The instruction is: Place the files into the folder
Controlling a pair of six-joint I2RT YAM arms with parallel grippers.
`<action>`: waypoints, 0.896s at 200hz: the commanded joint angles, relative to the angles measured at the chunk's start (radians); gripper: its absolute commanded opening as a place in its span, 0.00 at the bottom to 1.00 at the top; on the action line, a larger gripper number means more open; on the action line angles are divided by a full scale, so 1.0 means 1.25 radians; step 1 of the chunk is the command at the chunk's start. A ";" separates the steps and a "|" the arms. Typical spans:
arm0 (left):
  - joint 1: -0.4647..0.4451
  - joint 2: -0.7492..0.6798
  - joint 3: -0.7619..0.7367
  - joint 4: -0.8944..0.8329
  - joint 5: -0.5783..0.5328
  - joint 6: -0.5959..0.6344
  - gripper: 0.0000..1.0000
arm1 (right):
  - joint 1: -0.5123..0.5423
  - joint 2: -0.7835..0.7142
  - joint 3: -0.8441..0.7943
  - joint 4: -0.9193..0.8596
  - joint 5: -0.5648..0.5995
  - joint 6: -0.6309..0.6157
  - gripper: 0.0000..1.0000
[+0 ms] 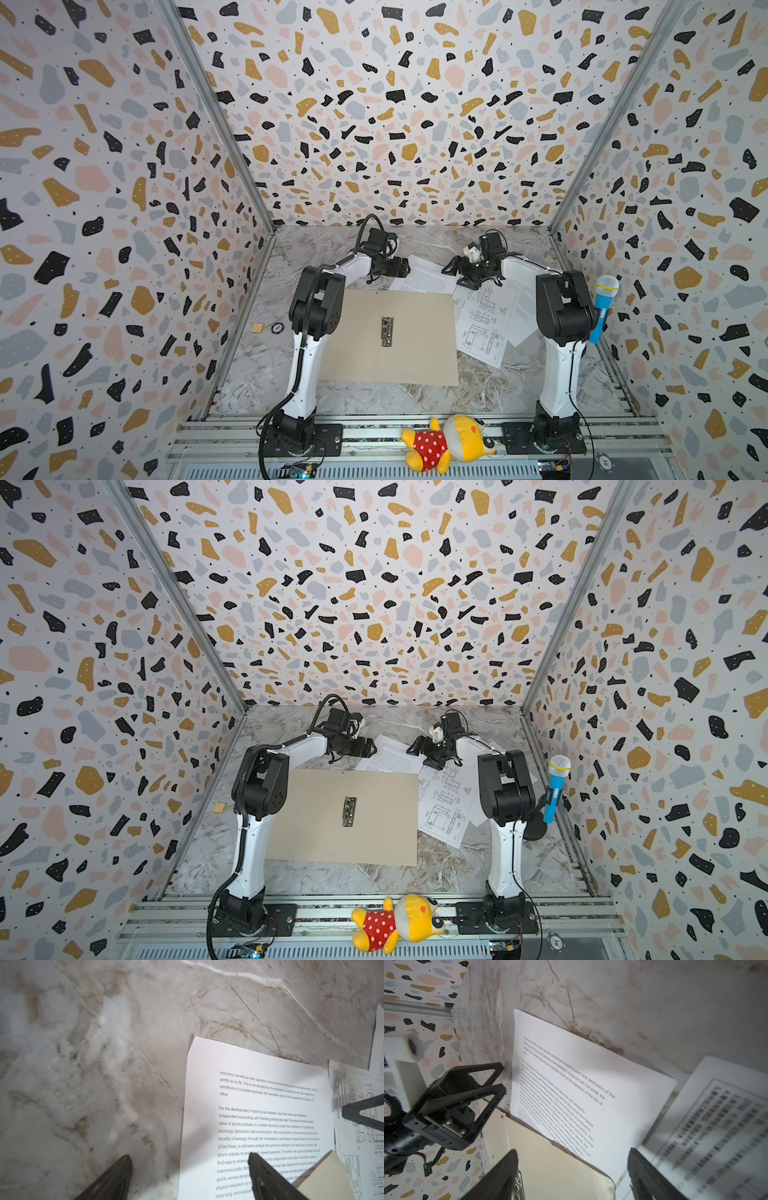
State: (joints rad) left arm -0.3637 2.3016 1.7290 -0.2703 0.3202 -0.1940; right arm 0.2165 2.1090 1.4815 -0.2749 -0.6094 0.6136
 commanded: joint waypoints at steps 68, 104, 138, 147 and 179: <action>-0.018 0.009 -0.016 -0.044 0.017 -0.006 0.87 | 0.002 0.015 0.019 -0.037 0.053 -0.026 0.84; -0.024 0.020 -0.014 -0.044 0.032 -0.008 0.86 | 0.006 0.036 0.026 -0.025 0.040 -0.019 0.84; -0.028 0.028 -0.011 -0.050 0.046 -0.007 0.85 | 0.006 0.053 0.033 -0.007 0.028 -0.010 0.84; -0.028 0.029 -0.012 -0.049 0.046 -0.007 0.85 | 0.006 0.056 0.033 -0.001 0.023 -0.006 0.84; -0.028 0.036 -0.011 -0.054 0.049 -0.009 0.85 | 0.007 0.060 0.033 0.033 -0.003 0.018 0.84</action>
State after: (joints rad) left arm -0.3897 2.3020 1.7287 -0.2768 0.3607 -0.1970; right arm 0.2203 2.1544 1.5108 -0.2420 -0.6052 0.6144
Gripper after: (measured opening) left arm 0.852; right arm 0.839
